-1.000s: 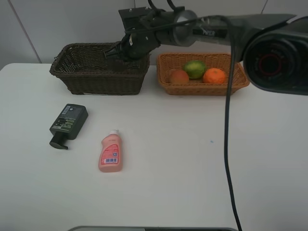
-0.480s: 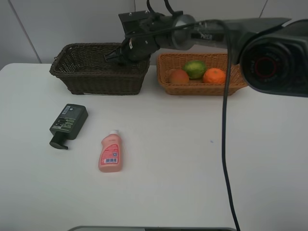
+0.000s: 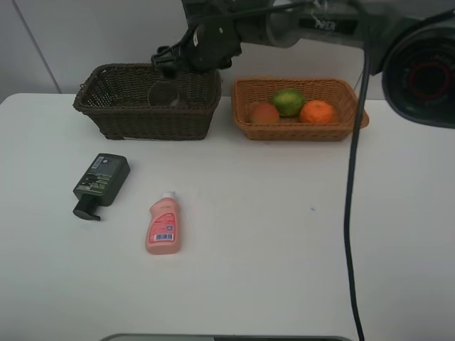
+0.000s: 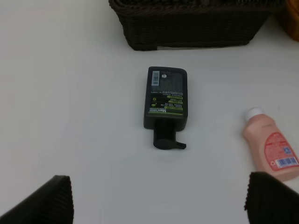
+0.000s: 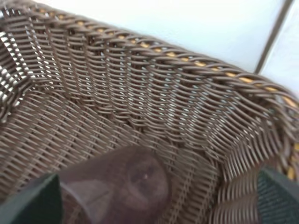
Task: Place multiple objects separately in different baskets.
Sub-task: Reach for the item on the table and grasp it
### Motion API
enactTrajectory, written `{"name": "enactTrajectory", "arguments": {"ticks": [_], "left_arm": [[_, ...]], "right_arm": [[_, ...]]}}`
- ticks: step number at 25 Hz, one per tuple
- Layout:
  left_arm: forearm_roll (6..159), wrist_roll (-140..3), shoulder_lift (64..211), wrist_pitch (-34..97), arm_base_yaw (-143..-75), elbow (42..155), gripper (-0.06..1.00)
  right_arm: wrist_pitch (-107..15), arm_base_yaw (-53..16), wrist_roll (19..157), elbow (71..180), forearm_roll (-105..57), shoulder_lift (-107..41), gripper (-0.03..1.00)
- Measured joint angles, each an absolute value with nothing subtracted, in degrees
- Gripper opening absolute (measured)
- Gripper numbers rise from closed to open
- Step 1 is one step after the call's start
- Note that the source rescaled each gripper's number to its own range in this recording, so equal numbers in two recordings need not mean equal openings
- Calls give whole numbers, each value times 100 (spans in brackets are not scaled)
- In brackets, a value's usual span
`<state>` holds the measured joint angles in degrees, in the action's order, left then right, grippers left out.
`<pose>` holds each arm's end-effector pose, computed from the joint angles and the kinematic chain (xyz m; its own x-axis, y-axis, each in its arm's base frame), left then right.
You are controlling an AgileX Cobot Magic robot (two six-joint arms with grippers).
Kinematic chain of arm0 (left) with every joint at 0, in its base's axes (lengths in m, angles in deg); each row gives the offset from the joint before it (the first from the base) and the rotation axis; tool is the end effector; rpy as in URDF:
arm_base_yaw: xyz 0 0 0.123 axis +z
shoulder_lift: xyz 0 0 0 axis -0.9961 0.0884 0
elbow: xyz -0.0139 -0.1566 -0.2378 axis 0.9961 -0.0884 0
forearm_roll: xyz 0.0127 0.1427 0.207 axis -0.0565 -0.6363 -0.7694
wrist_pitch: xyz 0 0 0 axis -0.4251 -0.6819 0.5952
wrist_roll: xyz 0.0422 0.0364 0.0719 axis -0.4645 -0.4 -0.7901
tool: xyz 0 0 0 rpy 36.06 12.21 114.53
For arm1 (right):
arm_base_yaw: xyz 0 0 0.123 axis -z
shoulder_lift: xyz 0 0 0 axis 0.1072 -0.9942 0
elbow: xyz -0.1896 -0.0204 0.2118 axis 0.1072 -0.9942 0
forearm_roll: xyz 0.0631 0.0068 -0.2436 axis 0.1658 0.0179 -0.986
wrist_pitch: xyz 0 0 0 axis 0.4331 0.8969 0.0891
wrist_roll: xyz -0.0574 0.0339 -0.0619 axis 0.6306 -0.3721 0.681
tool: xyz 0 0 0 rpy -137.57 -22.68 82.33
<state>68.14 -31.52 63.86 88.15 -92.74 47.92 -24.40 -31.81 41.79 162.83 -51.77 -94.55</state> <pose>-0.0066 0.0017 0.2784 -0.4465 0.0219 -0.8945 0.1109 0.9933 -0.0311 0.4379 0.3221 0.2059 -0.5737 -0.3064 -0.7596 -0.4436 0.8958 -0.0263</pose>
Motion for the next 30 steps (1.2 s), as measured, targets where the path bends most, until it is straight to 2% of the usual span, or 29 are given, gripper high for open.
{"name": "enactTrajectory", "arguments": {"ticks": [5,8,15,21,26,30], "left_arm": [[6814,-3152,6386,8815,-9274,4792,84],[6814,-3152,6386,8815,-9274,4792,84],[6814,-3152,6386,8815,-9274,4792,84],[6814,-3152,6386,8815,-9274,4792,84],[6814,-3152,6386,8815,-9274,4792,84],[6814,-3152,6386,8815,-9274,4792,84]], "right_arm": [[-1058,-3181,4326,16268,-4633,-9031,91],[-456,-3145,4412,15858,-4415,-8722,91],[-407,-2429,4444,13339,-3850,-7185,91],[-454,-1617,4510,11279,-3809,-5037,91],[-270,-888,4737,10234,-3842,-3227,91],[62,-700,4780,9834,-3994,-1807,91]]}}
